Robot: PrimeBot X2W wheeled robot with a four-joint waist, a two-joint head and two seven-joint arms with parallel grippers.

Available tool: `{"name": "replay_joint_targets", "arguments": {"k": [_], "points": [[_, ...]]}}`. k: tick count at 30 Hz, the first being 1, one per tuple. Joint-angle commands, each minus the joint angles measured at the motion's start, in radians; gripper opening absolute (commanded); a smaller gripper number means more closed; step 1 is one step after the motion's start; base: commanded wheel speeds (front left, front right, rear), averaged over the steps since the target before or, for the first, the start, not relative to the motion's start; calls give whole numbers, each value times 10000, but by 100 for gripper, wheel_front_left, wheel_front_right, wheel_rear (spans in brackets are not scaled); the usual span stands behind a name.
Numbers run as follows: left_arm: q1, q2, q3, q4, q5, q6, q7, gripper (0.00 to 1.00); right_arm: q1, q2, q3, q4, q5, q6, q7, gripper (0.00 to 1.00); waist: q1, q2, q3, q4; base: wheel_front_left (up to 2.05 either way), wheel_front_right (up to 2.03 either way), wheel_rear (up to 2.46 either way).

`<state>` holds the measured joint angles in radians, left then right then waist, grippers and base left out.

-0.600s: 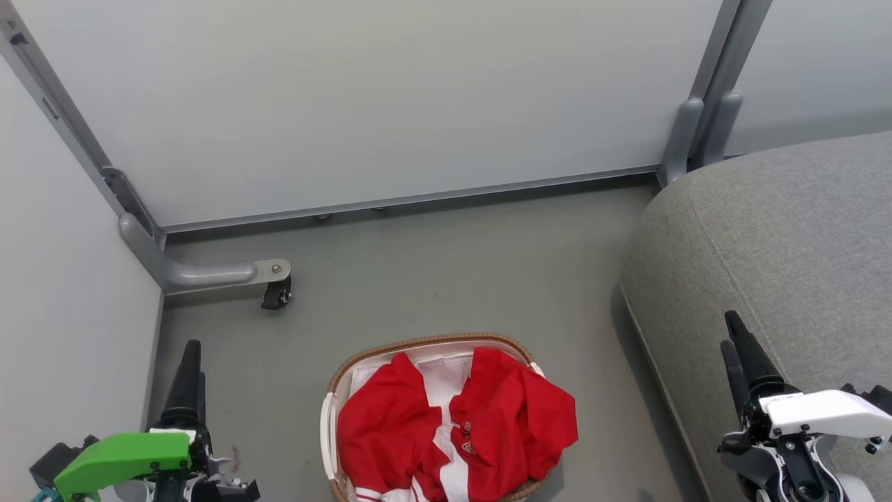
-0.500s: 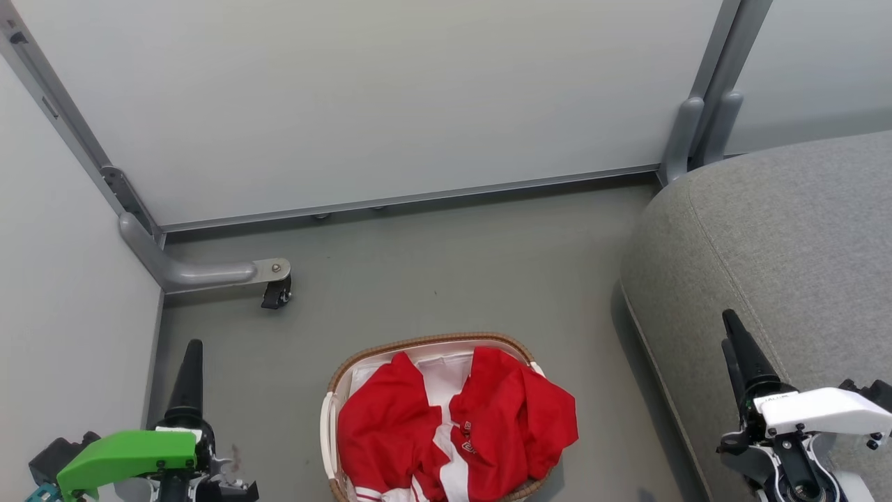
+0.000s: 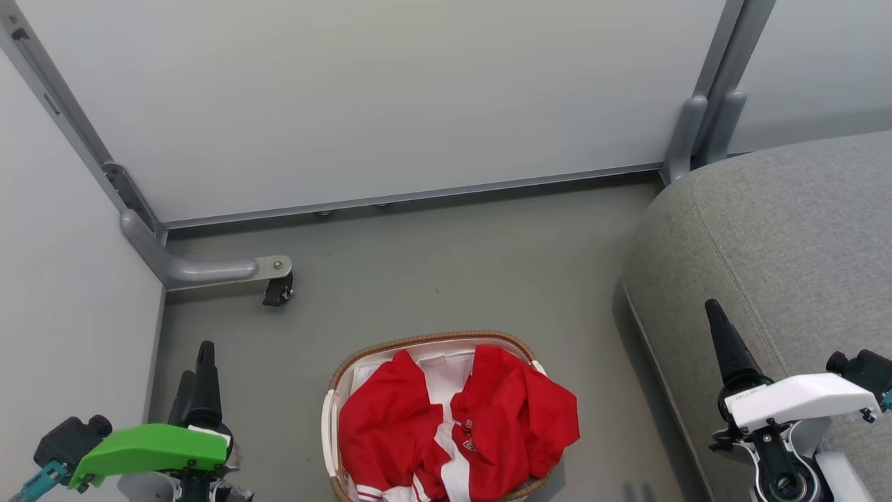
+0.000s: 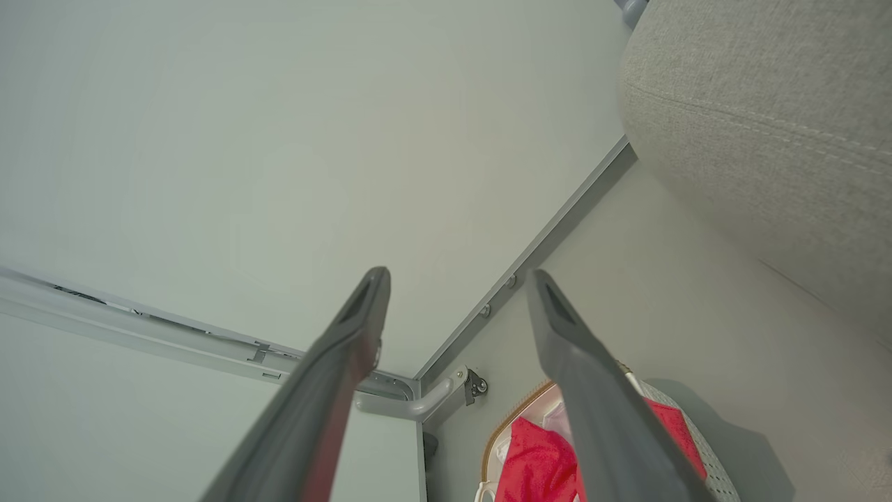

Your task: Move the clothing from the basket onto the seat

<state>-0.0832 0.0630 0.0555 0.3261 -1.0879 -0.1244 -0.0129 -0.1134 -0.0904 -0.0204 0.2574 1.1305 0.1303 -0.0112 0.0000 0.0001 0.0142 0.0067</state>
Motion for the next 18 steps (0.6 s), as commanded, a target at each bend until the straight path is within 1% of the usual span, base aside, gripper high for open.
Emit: {"name": "replay_joint_targets", "arguments": {"k": [1, 18], "points": [[-332, 154, -69, -94, 547, -44, -130, 100, -267, -152, 94, -178, -461, 3, -138, 100, 0, -1, 11, 8, 0, 0, 0], [-373, 261, -392, 215, 3236, 60, -729, 100, -262, -332, 422, -105, -3198, 4, -739, 100, 0, -1, 43, 82, 0, 0, 0]]}}
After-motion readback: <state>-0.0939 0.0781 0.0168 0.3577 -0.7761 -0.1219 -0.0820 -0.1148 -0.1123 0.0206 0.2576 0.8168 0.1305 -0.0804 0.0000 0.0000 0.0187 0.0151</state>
